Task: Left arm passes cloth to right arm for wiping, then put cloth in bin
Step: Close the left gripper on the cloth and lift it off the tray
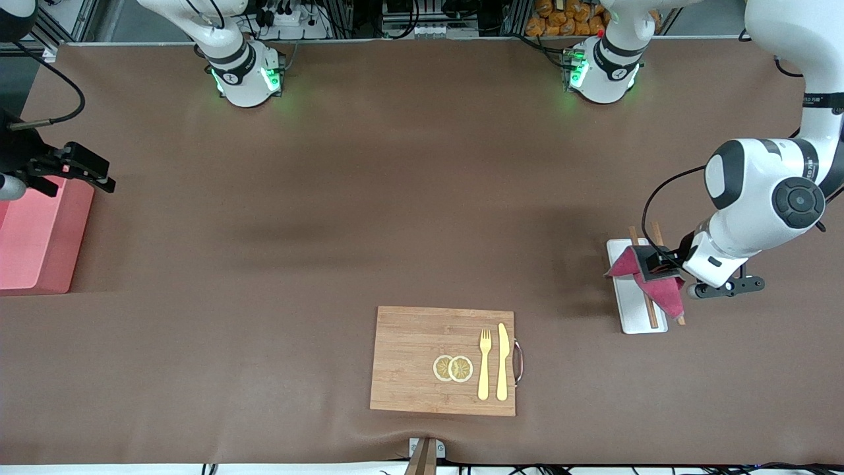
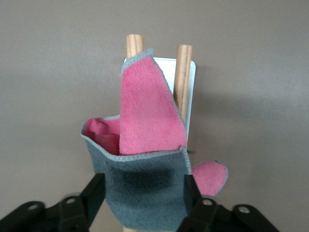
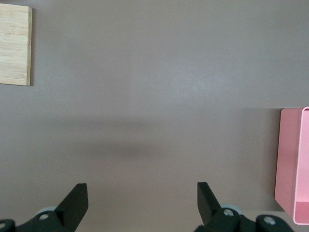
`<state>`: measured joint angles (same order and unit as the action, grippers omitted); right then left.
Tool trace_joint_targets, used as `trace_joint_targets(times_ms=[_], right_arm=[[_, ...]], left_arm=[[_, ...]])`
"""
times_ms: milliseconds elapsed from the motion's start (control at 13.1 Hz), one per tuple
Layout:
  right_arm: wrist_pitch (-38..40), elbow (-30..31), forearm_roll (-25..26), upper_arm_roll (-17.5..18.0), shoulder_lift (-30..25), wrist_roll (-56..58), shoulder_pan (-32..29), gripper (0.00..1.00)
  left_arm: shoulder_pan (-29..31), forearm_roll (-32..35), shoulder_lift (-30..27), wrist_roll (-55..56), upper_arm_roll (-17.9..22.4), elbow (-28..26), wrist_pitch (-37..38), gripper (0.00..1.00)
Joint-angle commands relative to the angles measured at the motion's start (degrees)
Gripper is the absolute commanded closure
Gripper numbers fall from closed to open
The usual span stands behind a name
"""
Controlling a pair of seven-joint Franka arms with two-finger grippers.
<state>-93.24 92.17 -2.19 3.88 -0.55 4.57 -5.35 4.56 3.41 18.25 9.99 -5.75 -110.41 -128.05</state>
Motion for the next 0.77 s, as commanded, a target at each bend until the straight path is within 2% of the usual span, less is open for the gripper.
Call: trace_joint_targets(times_ms=[0, 536, 689], right_arm=[[0.43, -0.41, 1.14, -0.1, 0.29, -1.32, 0.51, 0.0], [0.34, -0.41, 1.23, -0.1, 0.81, -1.32, 0.6, 0.0], [0.08, -0.5, 1.4, -0.1, 1.08, -1.23, 0.51, 0.0]], left_arm=[[0.27, 1.51, 1.43, -0.67, -0.05, 1.43, -0.01, 0.33], [0.71, 1.86, 2.49, -1.81, -0.05, 1.87, -0.01, 0.54], [0.71, 1.86, 2.49, -2.08, -0.05, 1.95, 0.08, 0.67]])
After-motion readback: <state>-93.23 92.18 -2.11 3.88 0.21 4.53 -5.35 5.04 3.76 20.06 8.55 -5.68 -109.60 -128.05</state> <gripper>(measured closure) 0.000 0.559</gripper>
